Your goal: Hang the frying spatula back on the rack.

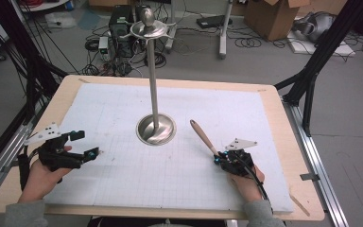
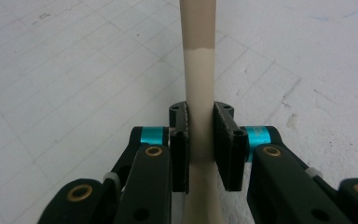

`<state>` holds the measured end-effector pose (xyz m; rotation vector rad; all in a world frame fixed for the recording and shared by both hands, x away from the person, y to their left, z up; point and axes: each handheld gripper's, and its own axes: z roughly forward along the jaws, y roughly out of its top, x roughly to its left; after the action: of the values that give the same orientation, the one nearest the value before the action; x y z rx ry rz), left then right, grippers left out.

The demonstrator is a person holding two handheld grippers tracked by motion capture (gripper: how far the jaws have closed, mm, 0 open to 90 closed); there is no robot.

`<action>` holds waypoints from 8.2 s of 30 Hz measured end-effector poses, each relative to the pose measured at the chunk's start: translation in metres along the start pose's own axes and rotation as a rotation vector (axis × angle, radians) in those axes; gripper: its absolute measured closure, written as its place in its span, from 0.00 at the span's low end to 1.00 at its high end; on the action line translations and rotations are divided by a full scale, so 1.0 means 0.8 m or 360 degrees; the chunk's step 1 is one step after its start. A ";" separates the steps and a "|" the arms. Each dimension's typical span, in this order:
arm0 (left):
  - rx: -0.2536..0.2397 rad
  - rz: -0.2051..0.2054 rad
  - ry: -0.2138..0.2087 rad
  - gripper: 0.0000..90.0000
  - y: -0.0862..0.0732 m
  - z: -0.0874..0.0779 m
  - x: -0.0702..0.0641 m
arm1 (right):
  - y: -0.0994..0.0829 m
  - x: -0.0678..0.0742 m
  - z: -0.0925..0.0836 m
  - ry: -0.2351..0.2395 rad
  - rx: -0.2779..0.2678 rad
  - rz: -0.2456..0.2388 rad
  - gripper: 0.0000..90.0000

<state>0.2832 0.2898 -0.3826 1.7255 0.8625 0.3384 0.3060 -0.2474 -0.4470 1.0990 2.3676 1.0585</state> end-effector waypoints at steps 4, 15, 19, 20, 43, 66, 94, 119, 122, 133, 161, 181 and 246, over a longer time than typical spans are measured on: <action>0.0003 0.0003 -0.0001 0.02 0.000 0.000 0.001 | 0.000 -0.001 0.000 0.0003 0.0001 -0.0003 0.87; 0.0000 0.0007 0.0002 0.02 0.001 -0.001 0.001 | 0.002 0.000 0.000 0.0097 0.0004 -0.0015 0.87; -0.0001 0.0007 0.0003 0.02 0.001 -0.001 0.001 | 0.006 0.002 -0.002 0.0144 -0.0010 -0.0045 0.87; -0.0002 0.0004 0.0004 0.02 0.000 0.000 0.001 | 0.007 0.003 -0.003 0.0156 -0.0013 -0.0050 0.87; -0.0081 0.0014 -0.0058 0.02 0.012 -0.005 -0.007 | 0.043 -0.020 -0.046 0.0267 -0.0205 -0.0072 0.87; -0.0101 0.0004 -0.0053 0.02 0.012 -0.007 -0.007 | 0.119 -0.021 -0.104 0.0368 -0.0335 -0.0168 0.87; -0.0262 0.0074 -0.0062 0.02 0.021 -0.025 -0.011 | 0.205 -0.009 -0.142 0.0429 -0.0454 -0.0250 0.87; -0.0239 0.0044 -0.0057 0.02 0.019 -0.026 -0.009 | 0.237 0.000 -0.160 0.0505 -0.0591 -0.0240 0.87; -0.0232 0.0045 -0.0059 0.02 0.019 -0.025 -0.009 | 0.239 -0.002 -0.162 0.0504 -0.0599 -0.0225 0.87; -0.0230 0.0044 -0.0044 0.02 0.018 -0.027 -0.008 | 0.250 -0.005 -0.159 0.0509 -0.0594 -0.0195 0.87; -0.0217 0.0049 -0.0033 0.02 0.017 -0.027 -0.007 | 0.256 -0.006 -0.148 0.0531 -0.0577 -0.0177 0.87; -0.0208 0.0038 -0.0023 0.02 0.014 -0.028 -0.005 | 0.261 -0.004 -0.135 0.0559 -0.0563 -0.0165 0.87; -0.0232 0.0009 0.0060 0.02 0.002 -0.054 -0.007 | 0.291 0.028 -0.045 0.0607 -0.0417 -0.0191 0.87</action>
<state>0.2534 0.3166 -0.3651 1.5912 0.8394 0.4286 0.3925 -0.1482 -0.2503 0.7023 2.4375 1.5950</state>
